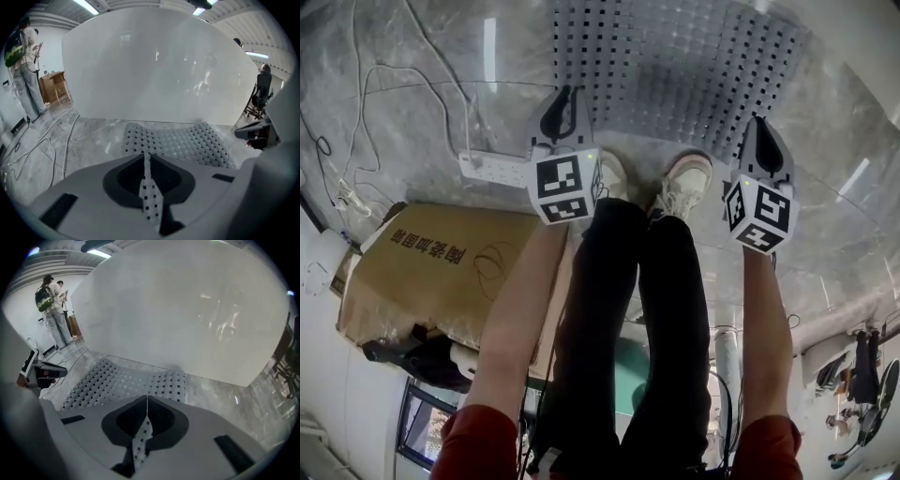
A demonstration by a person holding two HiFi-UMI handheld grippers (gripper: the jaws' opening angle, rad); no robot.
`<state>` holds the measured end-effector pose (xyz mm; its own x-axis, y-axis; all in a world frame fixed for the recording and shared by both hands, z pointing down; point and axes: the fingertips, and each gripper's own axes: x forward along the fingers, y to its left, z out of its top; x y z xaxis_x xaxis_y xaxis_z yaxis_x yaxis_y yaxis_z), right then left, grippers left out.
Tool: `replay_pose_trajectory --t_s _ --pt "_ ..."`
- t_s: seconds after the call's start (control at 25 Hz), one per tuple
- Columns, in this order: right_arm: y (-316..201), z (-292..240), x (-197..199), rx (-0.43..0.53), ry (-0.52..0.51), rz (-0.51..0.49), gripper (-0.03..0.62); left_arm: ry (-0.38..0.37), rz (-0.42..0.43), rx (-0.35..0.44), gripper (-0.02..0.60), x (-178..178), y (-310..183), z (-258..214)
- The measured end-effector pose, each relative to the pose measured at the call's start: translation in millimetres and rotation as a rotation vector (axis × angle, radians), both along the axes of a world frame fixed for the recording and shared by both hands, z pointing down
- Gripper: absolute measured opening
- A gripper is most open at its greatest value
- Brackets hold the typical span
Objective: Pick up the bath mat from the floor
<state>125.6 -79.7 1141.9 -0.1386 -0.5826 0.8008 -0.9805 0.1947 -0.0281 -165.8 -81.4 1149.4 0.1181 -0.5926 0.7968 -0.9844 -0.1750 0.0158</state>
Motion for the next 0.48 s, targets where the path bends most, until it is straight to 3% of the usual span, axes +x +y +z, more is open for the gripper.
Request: replay_pose_trajectory --t_s 0.16,0.24,0.32,0.48 --pt "6.7 25.9 15.5 -0.069 0.006 0.094 0.014 -0.040 0.025 -0.043 0.020 -10.9 6.9 22.2" --pt "8.0 35.8 20.5 -0.096 0.005 0.116 0.024 -0.041 0.043 -0.065 0.051 -13.0 9.5 31.0" --pt "7.4 44.8 25.0 -0.118 0.003 0.132 0.106 -0.038 0.055 -0.094 0.102 -14.4 10.6 39.4" --pt "5.0 64.0 29.9 -0.164 0.010 0.141 0.196 -0.033 0.055 -0.148 0.171 -18.8 11.5 58.3"
